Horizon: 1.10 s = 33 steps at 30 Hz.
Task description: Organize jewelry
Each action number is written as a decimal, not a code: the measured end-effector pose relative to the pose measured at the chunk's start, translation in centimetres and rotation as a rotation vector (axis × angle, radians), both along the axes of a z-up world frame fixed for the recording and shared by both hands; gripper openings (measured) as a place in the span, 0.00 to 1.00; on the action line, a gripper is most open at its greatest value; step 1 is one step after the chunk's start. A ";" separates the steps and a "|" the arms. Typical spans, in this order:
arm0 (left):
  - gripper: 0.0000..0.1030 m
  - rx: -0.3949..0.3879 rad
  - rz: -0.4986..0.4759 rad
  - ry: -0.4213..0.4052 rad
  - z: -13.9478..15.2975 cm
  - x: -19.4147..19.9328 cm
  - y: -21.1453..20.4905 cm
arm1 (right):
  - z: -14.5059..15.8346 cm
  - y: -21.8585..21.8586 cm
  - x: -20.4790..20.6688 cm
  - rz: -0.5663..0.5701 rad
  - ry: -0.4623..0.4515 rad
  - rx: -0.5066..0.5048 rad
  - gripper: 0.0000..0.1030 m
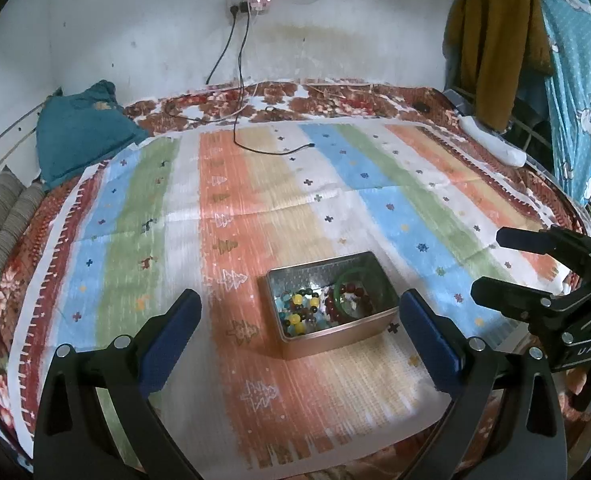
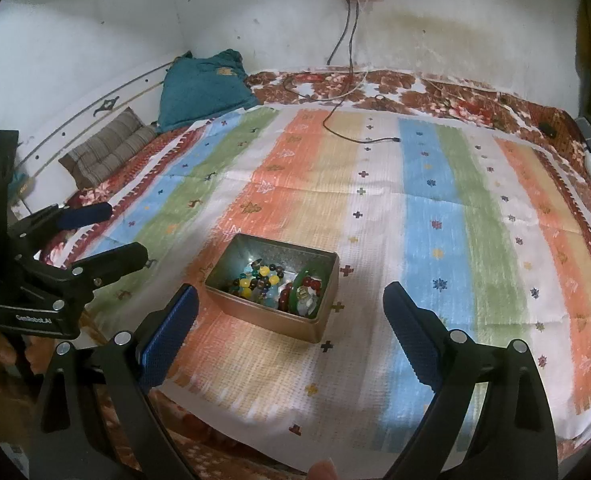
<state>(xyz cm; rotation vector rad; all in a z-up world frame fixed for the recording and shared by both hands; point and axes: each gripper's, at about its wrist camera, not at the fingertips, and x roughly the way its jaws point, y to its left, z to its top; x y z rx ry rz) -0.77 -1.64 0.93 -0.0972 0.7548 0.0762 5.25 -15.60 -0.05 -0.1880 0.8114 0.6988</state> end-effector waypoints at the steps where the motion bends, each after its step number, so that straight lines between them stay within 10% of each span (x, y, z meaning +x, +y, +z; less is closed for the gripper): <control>1: 0.95 0.000 0.000 -0.002 0.0 -0.1 0.0 | 0.0 0.0 -0.1 -0.001 -0.002 0.002 0.91; 33: 0.94 0.014 -0.008 -0.084 0.8 -1.3 -0.6 | 0.8 -1.1 -1.1 -0.021 -0.073 0.044 0.95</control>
